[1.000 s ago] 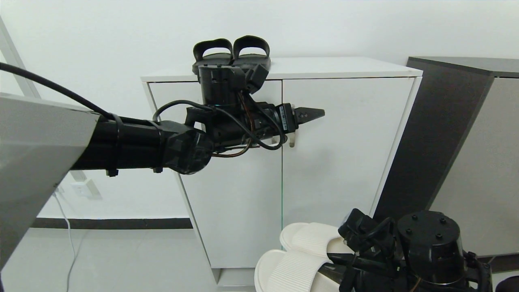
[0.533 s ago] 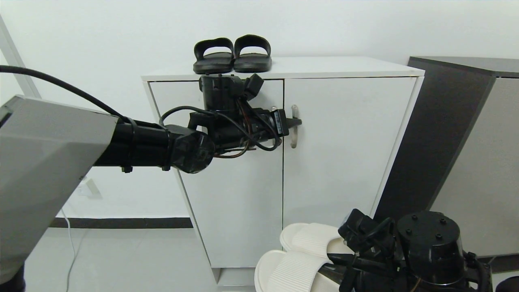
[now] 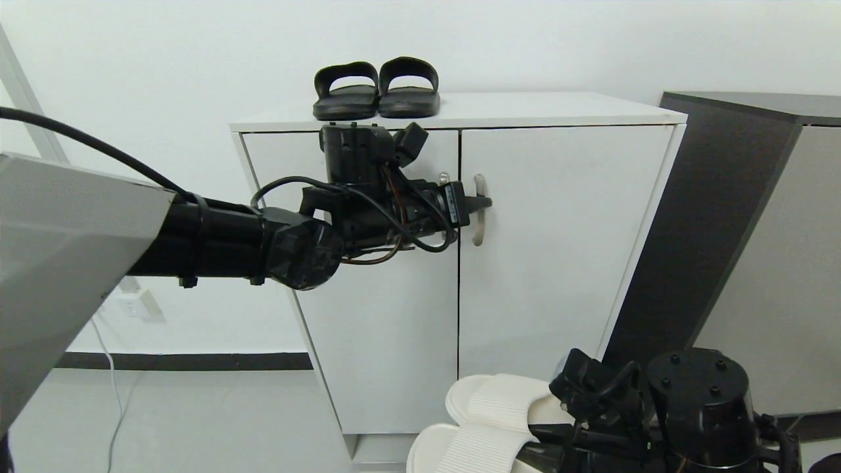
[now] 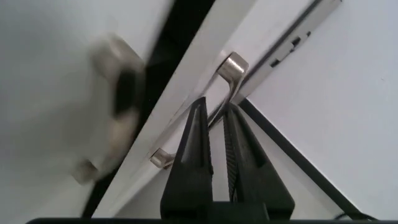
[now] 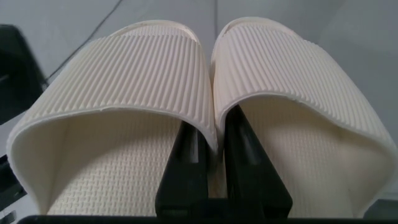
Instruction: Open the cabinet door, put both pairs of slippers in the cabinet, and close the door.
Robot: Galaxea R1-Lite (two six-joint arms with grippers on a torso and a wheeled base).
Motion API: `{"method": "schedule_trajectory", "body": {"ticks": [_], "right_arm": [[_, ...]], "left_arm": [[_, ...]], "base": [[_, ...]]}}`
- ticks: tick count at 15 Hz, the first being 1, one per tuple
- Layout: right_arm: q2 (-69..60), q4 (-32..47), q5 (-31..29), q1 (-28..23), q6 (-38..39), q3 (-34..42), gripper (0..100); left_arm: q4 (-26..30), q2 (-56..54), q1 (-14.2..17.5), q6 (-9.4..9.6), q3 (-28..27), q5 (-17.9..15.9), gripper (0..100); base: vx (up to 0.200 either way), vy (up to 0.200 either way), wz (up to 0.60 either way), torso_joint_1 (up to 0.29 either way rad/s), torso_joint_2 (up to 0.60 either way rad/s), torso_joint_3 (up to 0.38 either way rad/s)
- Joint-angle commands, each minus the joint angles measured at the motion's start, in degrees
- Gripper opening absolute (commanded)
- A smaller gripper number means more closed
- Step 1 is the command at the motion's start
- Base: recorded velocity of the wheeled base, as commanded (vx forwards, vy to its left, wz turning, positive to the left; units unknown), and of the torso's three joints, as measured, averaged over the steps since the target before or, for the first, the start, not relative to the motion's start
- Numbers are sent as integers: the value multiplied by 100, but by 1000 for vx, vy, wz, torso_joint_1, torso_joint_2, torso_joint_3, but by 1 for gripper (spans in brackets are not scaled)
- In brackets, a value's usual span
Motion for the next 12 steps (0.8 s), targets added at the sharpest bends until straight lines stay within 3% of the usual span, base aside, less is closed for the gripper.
{"method": "schedule_trajectory", "body": {"ticks": [1, 4, 8, 12], "right_arm": [[-72, -180, 131, 47, -13, 169, 0], [-81, -558, 210, 196, -40, 397, 0], [-89, -567, 210, 240, -40, 415, 0], [-89, -567, 201, 249, -40, 406, 0]], "left_arm": [[-71, -372, -144, 11, 441, -4, 0], [-414, -768, -355, 19, 1057, 14, 0], [-432, -1409, -443, 28, 1681, 40, 0], [-441, -2104, -346, 46, 2401, 23, 0]], "base": [[0, 0, 0, 0, 0, 0], [0, 0, 0, 0, 0, 0], [0, 0, 0, 0, 0, 0], [0, 0, 0, 0, 0, 0]]}}
